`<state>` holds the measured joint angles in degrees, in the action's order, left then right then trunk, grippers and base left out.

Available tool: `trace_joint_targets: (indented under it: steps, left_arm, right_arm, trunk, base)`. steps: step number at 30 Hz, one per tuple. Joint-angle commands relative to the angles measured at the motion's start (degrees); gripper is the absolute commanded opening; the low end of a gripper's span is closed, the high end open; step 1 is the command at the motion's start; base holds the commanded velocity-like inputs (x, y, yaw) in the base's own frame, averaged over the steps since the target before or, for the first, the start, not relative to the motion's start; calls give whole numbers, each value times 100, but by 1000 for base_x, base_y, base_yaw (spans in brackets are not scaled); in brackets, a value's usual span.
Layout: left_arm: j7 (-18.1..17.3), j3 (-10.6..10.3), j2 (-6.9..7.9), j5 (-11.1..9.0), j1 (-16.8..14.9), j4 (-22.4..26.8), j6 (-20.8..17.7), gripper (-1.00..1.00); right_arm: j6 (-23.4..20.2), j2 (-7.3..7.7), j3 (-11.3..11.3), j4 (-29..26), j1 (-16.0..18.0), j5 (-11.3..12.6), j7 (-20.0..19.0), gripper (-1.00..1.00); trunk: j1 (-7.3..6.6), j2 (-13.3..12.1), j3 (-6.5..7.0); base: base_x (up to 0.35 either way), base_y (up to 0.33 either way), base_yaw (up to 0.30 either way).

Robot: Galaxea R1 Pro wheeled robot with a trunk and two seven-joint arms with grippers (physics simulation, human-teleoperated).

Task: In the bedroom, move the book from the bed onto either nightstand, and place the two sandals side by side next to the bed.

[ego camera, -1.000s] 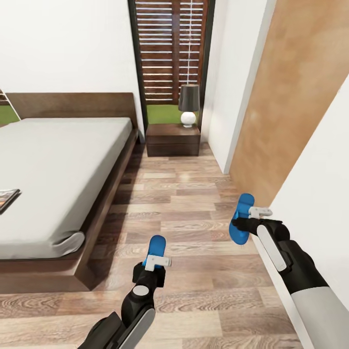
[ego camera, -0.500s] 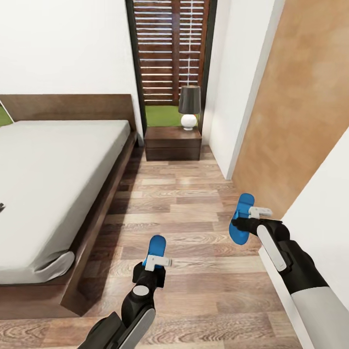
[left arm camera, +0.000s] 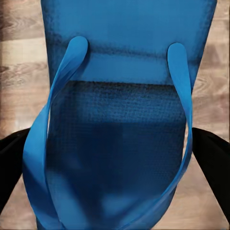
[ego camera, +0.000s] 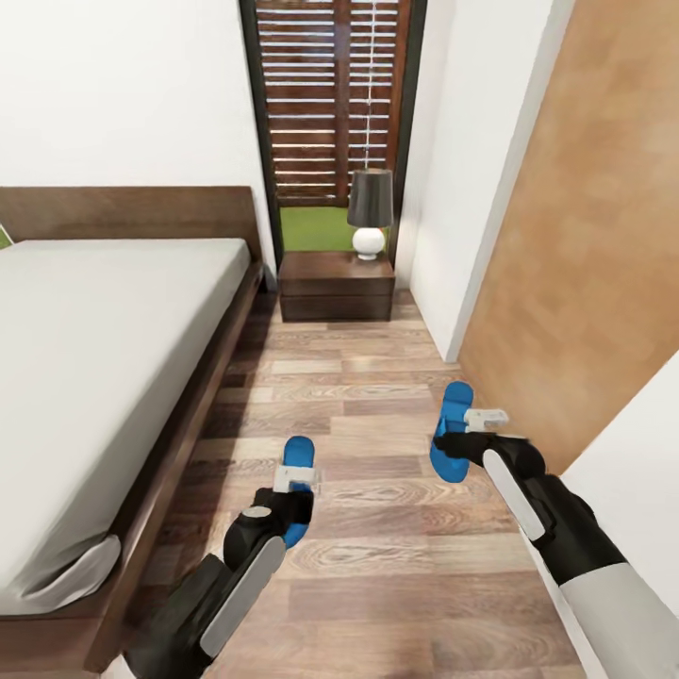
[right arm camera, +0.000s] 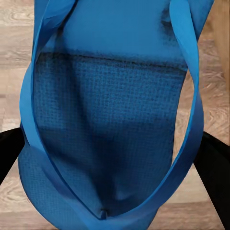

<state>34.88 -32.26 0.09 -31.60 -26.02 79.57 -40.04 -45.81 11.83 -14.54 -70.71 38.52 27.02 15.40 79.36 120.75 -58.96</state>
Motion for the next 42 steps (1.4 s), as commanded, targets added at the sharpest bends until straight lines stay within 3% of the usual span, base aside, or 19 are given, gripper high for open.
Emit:
trace_joint_targets:
  steps: [1, 5, 13, 18, 22, 23, 26, 30, 36, 42]
  left_arm:
    - [-22, 18, 1, -80, -67, -40, -46, -100]
    - [-255, 73, -19, -186, -208, -391, -48, -100]
    - [-314, 78, -156, -119, -242, -752, -16, -100]
    - [-318, 79, -175, -111, -243, -796, -14, -100]
    - [-319, 79, -181, -113, -245, -806, -13, -100]
    - [-319, 79, -183, -114, -245, -808, -13, -100]
    - [-317, 75, -184, -117, -244, -810, -13, -100]
    - [-317, 67, -184, -121, -245, -811, -13, -100]
    - [-316, 57, -185, -134, -244, -818, -13, -100]
    - [-315, 42, -185, -140, -245, -820, -13, -100]
  right_arm:
    - [-15, 10, -69, 9, 4, -27, 62, -100]
    - [19, 17, -193, 59, -1, -31, 67, -100]
    - [25, 6, -234, 87, -3, -17, -6, -100]
    - [23, 29, -254, 303, -3, -25, -473, -100]
    - [34, 70, -255, 643, -3, -226, -1012, -100]
    - [38, 84, -254, 731, -3, -407, -1175, -100]
    - [43, 90, -250, 814, -3, -772, -1409, -100]
    - [41, 85, -251, 843, -3, -1044, -1551, -100]
    - [44, 87, -251, 845, -3, -1178, -1545, -100]
    - [332, 92, -236, 755, -3, -1223, -1640, -100]
  trunk:
    - [1, 3, -6]
    - [1, 3, -6]
    - [1, 3, -6]
    - [1, 3, -6]
    - [1, 3, -6]
    - [1, 3, -6]
    - [1, 3, -6]
    - [1, 3, -6]
    - [1, 3, -6]
    - [1, 3, -6]
  base:
    - [332, 0, 0]
    - [332, 0, 0]
    - [332, 0, 0]
    - [332, 0, 0]
    - [332, 0, 0]
    - [332, 0, 0]
    - [332, 0, 0]
    - [332, 0, 0]
    - [332, 0, 0]
    - [331, -19, 0]
